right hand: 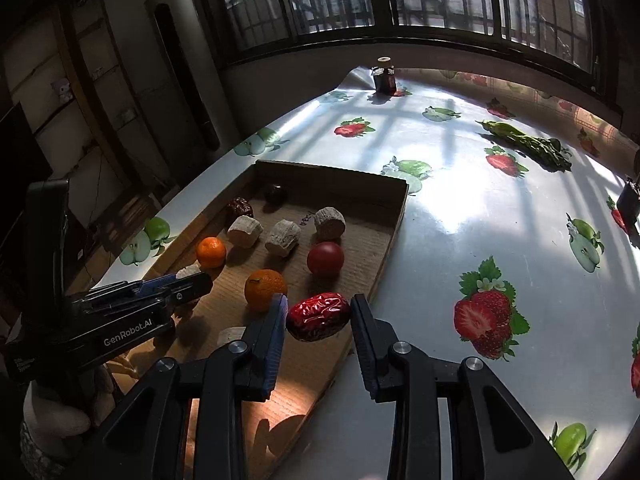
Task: Organize fruits
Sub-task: 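Carry the block and date into the box and open both tools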
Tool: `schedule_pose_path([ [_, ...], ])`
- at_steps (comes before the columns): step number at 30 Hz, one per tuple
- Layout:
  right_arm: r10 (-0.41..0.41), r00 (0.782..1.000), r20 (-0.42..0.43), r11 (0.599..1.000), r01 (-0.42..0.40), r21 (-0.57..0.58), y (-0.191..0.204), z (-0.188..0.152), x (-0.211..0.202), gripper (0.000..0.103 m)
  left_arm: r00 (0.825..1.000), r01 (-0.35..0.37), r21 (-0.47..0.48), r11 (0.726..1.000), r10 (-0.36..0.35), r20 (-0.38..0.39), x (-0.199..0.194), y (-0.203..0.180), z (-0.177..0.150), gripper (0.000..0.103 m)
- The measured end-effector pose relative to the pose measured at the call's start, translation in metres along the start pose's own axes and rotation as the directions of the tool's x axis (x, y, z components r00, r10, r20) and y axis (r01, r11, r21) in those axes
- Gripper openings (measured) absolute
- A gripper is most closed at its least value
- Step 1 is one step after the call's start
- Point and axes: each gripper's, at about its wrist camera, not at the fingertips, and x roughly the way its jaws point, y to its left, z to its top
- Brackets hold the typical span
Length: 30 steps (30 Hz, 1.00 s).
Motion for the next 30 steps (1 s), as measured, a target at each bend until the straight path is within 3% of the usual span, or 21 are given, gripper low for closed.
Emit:
schedule_pose_path([
  [7,-0.064,0.997,-0.045,0.997,0.062,-0.045,0.012,-0.002,0.031,0.036,0.999,0.031,-0.010,0.999,-0.031,0.008,0.002,0.003,0.002,0.026],
  [16,-0.102,0.994,-0.045,0.991,0.098,-0.087,0.022,-0.005,0.039,0.036,0.997,0.067,-0.056,0.996,-0.064,0.045,-0.017,0.007,0.001,0.042],
  [20,-0.101,0.995,-0.009,0.991,0.100,-0.084,0.021,-0.006,0.026,0.059,0.995,0.057,-0.070,0.996,-0.052,0.083,-0.032,0.007,0.001,0.050],
  [25,-0.116,0.992,0.050,0.992,0.118,-0.033,0.010,-0.009,-0.003,0.060,0.990,-0.003,-0.061,0.998,0.011,0.142,-0.052,-0.001,-0.004,0.056],
  [28,-0.124,0.990,0.074,0.991,0.119,0.062,-0.007,-0.018,-0.023,0.064,0.965,-0.118,-0.045,0.992,0.125,0.230,-0.068,-0.012,-0.010,0.057],
  [30,-0.128,0.989,0.081,0.986,0.118,0.115,-0.017,-0.025,-0.033,0.064,0.926,-0.220,-0.030,0.975,0.218,0.307,-0.080,-0.023,-0.017,0.064],
])
